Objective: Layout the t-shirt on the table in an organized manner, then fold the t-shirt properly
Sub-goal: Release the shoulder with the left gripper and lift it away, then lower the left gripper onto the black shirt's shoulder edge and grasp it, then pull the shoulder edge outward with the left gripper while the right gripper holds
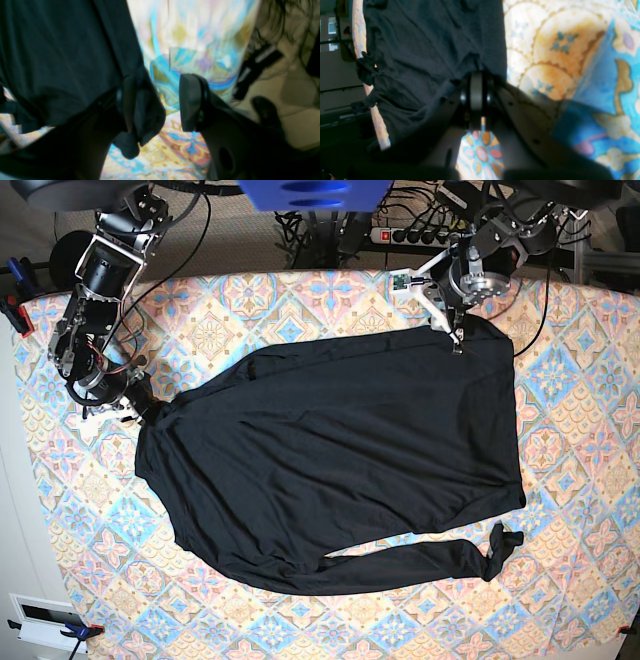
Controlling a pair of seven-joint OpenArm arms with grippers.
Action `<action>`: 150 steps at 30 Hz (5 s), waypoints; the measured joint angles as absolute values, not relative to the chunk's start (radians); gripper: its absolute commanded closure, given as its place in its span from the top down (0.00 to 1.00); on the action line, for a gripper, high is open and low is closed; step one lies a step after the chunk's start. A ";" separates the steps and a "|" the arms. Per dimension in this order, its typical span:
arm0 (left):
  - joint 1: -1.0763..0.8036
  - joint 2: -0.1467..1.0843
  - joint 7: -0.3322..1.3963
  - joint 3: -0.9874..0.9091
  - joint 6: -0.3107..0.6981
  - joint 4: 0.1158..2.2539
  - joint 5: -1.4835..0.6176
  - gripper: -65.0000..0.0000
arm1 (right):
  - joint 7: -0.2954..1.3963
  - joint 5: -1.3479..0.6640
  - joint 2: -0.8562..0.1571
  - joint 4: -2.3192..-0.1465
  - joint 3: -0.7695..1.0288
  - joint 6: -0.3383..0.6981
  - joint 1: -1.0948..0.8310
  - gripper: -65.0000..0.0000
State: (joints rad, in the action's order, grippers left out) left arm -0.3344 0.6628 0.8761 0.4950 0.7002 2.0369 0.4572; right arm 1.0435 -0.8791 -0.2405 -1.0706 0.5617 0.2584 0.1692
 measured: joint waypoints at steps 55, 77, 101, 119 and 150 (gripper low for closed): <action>-0.344 0.651 0.867 0.485 0.477 1.971 0.711 0.39 | 1.042 -0.882 -0.241 -1.071 0.563 0.258 0.167 0.00; -0.341 0.634 0.771 0.471 0.378 1.818 0.767 0.00 | 1.044 -0.882 -0.241 -1.071 0.563 0.258 0.167 0.00; -0.472 0.611 0.749 0.375 0.404 2.014 0.624 0.00 | 1.060 -0.857 -0.238 -1.315 0.563 0.255 0.064 0.00; -0.539 0.762 0.683 0.323 0.405 2.041 0.478 0.00 | 1.062 -0.860 -0.240 -1.317 0.569 0.253 -0.003 0.00; -0.389 0.595 0.825 -0.160 0.590 1.993 -0.083 0.00 | 1.064 -0.754 -0.249 -1.531 0.493 0.260 0.024 0.00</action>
